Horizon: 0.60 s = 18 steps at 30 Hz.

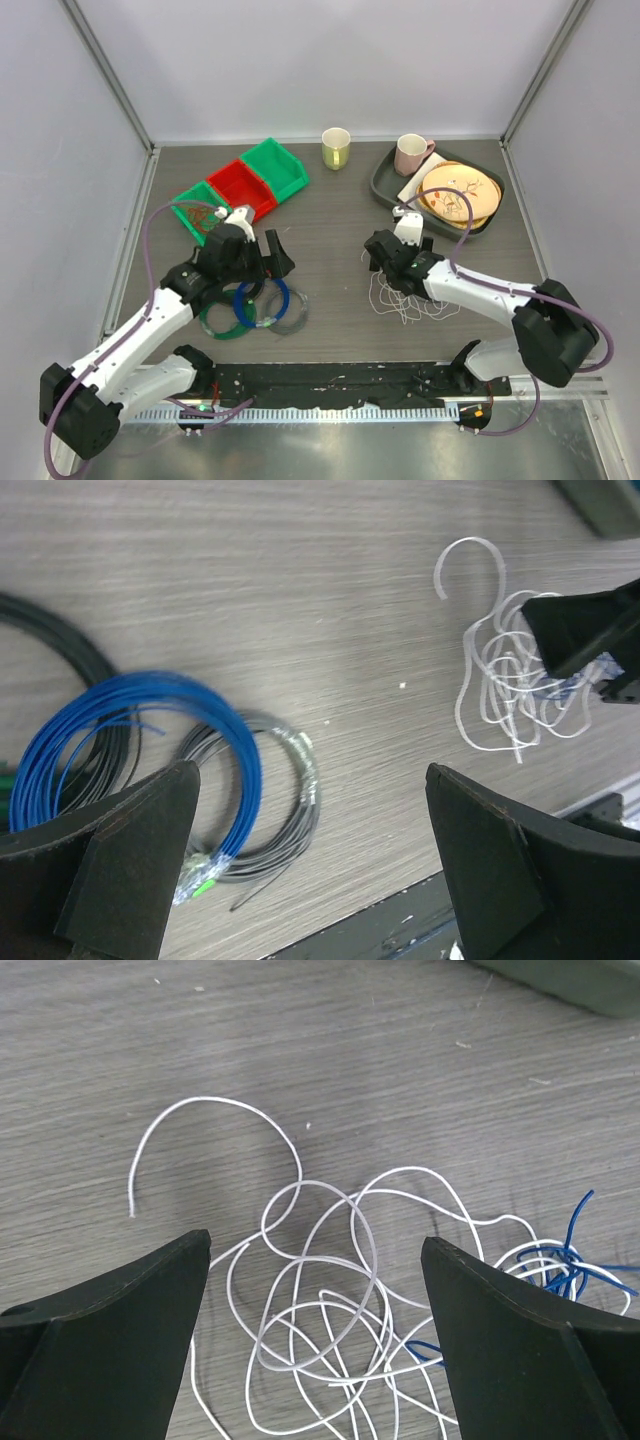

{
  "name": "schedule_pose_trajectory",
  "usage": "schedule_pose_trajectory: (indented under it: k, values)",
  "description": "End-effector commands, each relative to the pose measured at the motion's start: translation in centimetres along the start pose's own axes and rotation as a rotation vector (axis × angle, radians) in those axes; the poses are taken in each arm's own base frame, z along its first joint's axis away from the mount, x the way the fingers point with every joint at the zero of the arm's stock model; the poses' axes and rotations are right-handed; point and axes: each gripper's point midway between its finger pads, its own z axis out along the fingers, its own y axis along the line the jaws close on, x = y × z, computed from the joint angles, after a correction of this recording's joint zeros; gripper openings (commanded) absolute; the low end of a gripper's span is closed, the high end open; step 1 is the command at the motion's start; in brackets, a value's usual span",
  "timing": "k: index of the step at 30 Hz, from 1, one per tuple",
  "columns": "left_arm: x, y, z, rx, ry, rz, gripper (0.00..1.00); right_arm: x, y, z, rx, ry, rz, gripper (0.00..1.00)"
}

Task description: Untangle the cables

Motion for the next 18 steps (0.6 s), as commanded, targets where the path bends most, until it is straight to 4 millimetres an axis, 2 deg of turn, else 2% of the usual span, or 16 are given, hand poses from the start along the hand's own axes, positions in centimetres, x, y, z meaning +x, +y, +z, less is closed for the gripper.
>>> schedule_pose_trajectory:
  k: [1, 4, 5, 7, 10, 11, 12, 13, 15, 16, 17, 18]
  values:
    - [-1.6, 0.1, -0.2, -0.023, -0.094, -0.051, 1.0, 0.0, -0.2, 0.5, 0.058, 0.032, 0.058, 0.92]
    - [-1.0, 0.5, -0.6, -0.039, -0.073, -0.046, 1.0, 1.1, 0.0, 1.3, 0.046, 0.096, 0.071, 0.86]
    - [-0.9, 0.6, -0.6, -0.041, -0.071, -0.046, 1.0, 1.2, 0.0, 1.6, 0.042, 0.106, 0.077, 0.8]
    - [-0.8, 0.6, -0.6, -0.033, -0.078, -0.047, 1.0, 1.7, -0.2, 1.9, 0.036, 0.13, 0.087, 0.74]
    - [-0.6, 0.5, -0.7, -0.023, -0.07, -0.046, 1.0, 1.4, 0.5, 1.4, -0.02, 0.123, 0.109, 0.46]
    - [-0.5, 0.4, -0.6, -0.019, -0.069, -0.046, 1.0, 0.5, 1.4, 1.3, -0.072, 0.092, 0.132, 0.25]
    - [-0.4, 0.5, -0.6, -0.019, -0.065, -0.046, 1.0, 0.8, 1.6, 1.1, -0.114, 0.086, 0.13, 0.16]
    - [-0.2, 0.3, -0.4, -0.005, -0.062, -0.043, 1.0, -0.1, 2.8, -0.1, -0.22, 0.07, 0.13, 0.02]
    - [0.1, -0.1, -0.2, 0.022, -0.051, -0.025, 1.0, -1.0, 4.9, -1.7, -0.394, 0.014, 0.152, 0.01]
    - [0.6, -1.0, -0.1, 0.071, -0.029, -0.009, 1.0, -3.7, 7.1, -4.5, -0.583, -0.071, 0.182, 0.01]
    - [0.9, -1.6, 0.0, 0.098, -0.014, 0.007, 1.0, -3.2, 7.4, -5.4, -0.659, -0.083, 0.176, 0.01]
    - [1.1, -2.1, 0.0, 0.129, -0.005, 0.032, 1.0, -3.7, 8.1, -6.7, -0.74, -0.113, 0.183, 0.01]
